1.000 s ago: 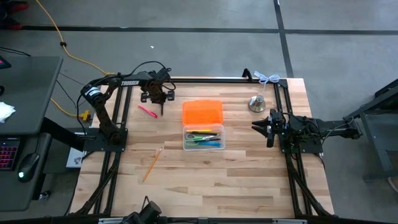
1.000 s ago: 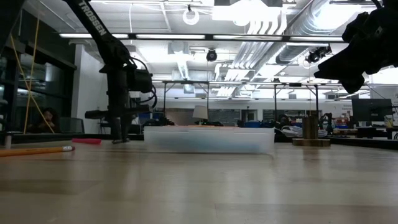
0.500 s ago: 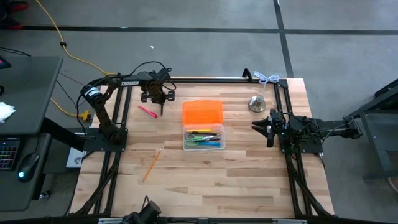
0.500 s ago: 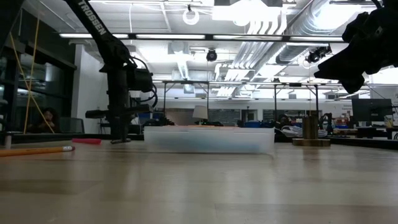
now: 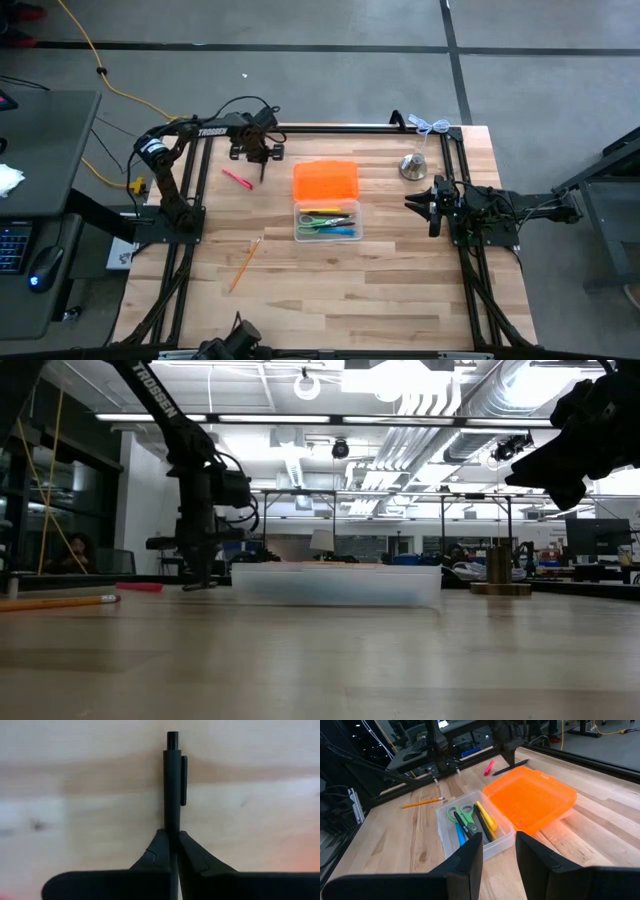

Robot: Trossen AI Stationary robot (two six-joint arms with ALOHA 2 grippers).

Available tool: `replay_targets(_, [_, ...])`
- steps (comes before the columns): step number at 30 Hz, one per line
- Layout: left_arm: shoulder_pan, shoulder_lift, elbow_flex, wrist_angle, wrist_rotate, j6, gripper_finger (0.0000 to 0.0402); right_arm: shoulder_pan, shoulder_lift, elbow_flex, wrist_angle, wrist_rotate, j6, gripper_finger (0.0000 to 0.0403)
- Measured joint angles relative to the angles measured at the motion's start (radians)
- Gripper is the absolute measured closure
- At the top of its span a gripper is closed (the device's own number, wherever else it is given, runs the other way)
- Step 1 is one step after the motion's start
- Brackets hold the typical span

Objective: Pick & place school supplies into a supply box
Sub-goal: Put the black pen into the orange supply box

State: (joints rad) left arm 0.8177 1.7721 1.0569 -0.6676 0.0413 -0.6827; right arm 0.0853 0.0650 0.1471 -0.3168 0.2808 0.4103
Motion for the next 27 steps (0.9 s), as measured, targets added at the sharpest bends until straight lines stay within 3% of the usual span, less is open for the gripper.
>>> replay_targets(12, [0.000,-0.002,0.050,-0.037,0.042,0.048,0.0366,0.000,0.000,0.000,0.000,0.000,0.000,0.0308])
replay_targets(21, [0.000,-0.006,0.134,-0.168,0.046,0.109,0.0366,0.000,0.000,0.000,0.000,0.000,0.000,0.0308])
replay_targets(27, [0.000,-0.065,0.169,-0.182,0.047,0.118,0.0364,0.000,0.000,0.000,0.000,0.000,0.000,0.0308])
